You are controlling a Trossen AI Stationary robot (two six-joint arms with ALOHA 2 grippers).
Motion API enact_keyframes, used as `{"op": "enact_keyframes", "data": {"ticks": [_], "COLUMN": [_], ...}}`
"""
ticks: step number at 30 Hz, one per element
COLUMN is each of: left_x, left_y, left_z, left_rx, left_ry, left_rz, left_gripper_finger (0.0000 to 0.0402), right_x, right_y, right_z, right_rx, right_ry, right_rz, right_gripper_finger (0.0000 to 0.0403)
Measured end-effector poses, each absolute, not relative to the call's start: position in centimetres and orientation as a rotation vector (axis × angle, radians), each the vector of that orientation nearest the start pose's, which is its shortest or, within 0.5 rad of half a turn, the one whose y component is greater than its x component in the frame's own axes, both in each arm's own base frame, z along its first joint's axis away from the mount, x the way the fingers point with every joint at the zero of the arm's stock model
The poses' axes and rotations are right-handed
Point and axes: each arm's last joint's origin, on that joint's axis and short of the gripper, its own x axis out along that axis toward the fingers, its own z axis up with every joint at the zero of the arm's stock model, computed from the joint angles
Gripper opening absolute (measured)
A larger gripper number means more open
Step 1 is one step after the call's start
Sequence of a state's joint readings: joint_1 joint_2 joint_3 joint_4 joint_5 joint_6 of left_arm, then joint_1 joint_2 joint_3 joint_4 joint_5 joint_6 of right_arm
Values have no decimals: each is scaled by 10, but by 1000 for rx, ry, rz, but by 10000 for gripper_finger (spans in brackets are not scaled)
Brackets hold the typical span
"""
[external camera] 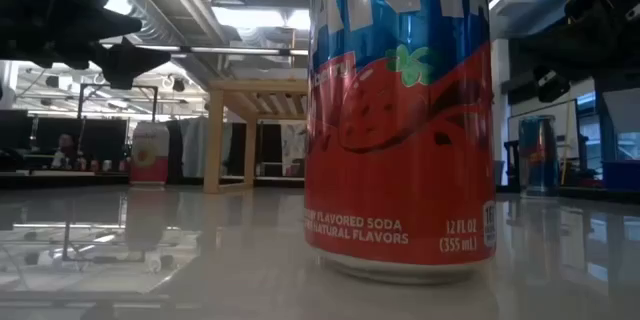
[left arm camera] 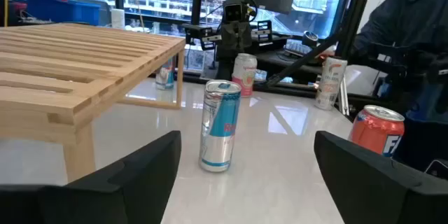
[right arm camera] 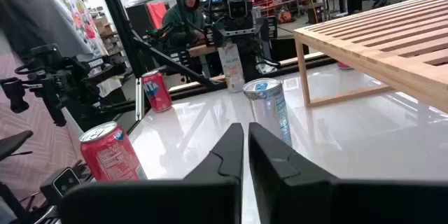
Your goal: Place canned beverage on shelf
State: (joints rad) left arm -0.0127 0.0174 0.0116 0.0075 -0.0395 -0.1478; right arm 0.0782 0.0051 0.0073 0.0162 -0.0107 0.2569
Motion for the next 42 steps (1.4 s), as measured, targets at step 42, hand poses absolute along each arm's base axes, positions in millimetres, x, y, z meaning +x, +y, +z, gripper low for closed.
{"op": "enact_keyframes", "data": {"ticks": [42], "left_x": [98], "left_y": [0], "left_z": [167], "left_rx": [-148], "left_ry": [-4], "left_rz": [27], "left_gripper_finger": [322], "right_x": [97], "right_y": [8], "right_z": [170], "right_rx": [301], "right_ry": [-35], "right_rz": [103], "right_gripper_finger": [14]}}
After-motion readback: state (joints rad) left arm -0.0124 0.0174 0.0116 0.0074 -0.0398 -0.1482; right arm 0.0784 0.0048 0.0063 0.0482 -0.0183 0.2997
